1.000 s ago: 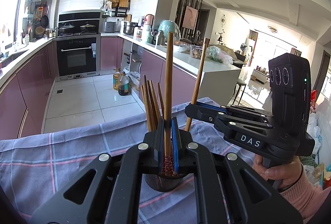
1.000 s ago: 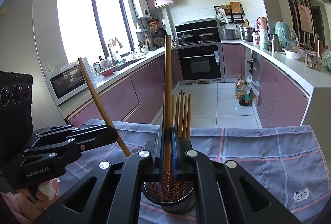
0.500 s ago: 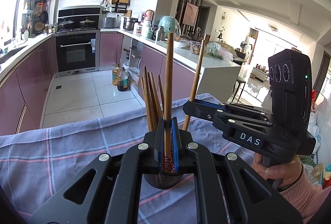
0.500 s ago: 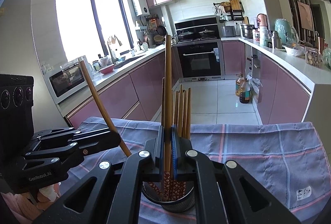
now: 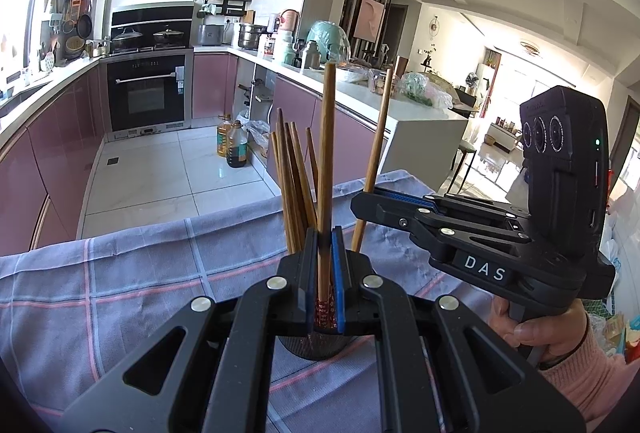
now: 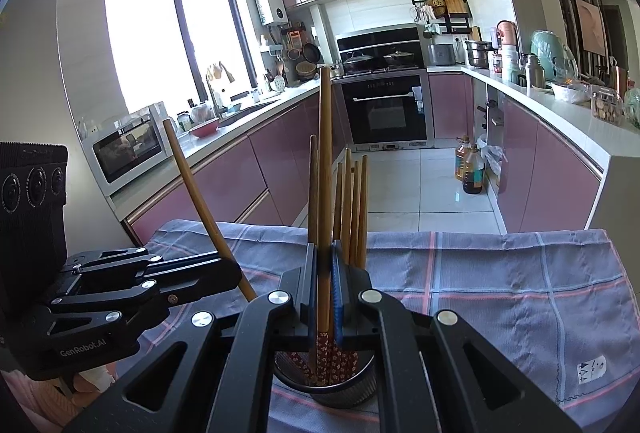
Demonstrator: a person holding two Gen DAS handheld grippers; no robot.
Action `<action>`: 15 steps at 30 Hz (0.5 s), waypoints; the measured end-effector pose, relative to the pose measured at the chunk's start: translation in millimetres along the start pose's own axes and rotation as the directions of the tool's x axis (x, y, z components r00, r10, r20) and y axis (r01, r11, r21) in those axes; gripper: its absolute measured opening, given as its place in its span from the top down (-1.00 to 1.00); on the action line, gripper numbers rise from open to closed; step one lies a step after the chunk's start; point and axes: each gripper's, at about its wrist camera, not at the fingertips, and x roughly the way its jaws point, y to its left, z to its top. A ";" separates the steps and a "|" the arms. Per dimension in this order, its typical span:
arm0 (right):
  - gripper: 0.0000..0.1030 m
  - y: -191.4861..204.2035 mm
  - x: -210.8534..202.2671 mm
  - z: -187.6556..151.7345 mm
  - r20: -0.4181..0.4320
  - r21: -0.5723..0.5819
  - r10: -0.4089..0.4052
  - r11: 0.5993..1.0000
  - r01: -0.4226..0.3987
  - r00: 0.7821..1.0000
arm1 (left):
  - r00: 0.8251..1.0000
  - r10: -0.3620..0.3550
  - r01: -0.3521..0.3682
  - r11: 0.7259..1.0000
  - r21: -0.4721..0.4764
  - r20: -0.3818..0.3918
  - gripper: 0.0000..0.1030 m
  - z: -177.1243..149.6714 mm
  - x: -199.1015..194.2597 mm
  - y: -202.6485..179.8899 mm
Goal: Organize utensils
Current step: 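Push the right tool's chopstick down among the others in the cup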
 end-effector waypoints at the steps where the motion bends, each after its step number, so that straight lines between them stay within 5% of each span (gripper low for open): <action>1: 0.89 -0.2 0.1 -0.4 0.000 0.001 0.000 1.000 0.000 1.000 | 1.000 -0.001 0.001 1.000 0.000 -0.001 0.85 -1.0 0.0 -0.5; 15: 0.89 -4.1 4.3 -8.8 -0.014 -0.006 -0.003 1.000 0.003 1.000 | 1.000 -0.002 0.002 1.000 0.003 -0.026 0.85 -5.5 7.9 -0.8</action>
